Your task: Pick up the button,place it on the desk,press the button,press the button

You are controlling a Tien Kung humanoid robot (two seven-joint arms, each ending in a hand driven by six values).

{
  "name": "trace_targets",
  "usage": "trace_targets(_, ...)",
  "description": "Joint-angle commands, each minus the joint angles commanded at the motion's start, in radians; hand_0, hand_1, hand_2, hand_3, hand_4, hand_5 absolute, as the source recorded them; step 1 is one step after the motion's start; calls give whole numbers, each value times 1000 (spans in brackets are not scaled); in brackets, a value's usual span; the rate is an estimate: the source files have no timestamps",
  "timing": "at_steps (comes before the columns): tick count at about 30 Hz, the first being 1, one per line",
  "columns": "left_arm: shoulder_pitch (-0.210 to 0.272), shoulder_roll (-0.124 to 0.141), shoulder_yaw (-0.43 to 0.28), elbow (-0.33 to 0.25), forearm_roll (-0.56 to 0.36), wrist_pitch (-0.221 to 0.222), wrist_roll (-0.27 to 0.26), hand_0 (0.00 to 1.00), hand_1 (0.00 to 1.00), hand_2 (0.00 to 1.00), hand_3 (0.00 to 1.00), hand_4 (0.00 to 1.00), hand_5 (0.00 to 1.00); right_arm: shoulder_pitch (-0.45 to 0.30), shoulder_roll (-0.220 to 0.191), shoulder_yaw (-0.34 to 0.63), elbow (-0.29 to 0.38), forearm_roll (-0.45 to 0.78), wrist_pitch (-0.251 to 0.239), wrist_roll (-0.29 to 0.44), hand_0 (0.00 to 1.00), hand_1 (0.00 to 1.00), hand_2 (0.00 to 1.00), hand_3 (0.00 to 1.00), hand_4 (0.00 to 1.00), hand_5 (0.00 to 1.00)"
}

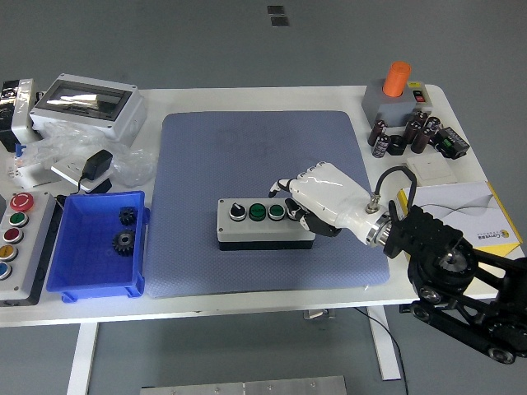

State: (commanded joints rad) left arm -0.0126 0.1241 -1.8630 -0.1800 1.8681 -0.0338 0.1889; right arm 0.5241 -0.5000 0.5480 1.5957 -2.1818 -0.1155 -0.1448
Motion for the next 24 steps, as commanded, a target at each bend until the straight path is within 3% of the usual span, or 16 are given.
trace_targets(13,-1,1,-1,0,1,0,0,677,682,599,674,743,337,-2,29,-39,-88,13,-6,4,133,144,163,701,175,2)
trace_targets(24,-1,0,2,0,-2,-1,-2,677,682,599,676,745,339,-12,27,-38,-100,26,-16,15,131,143,163,700,172,2)
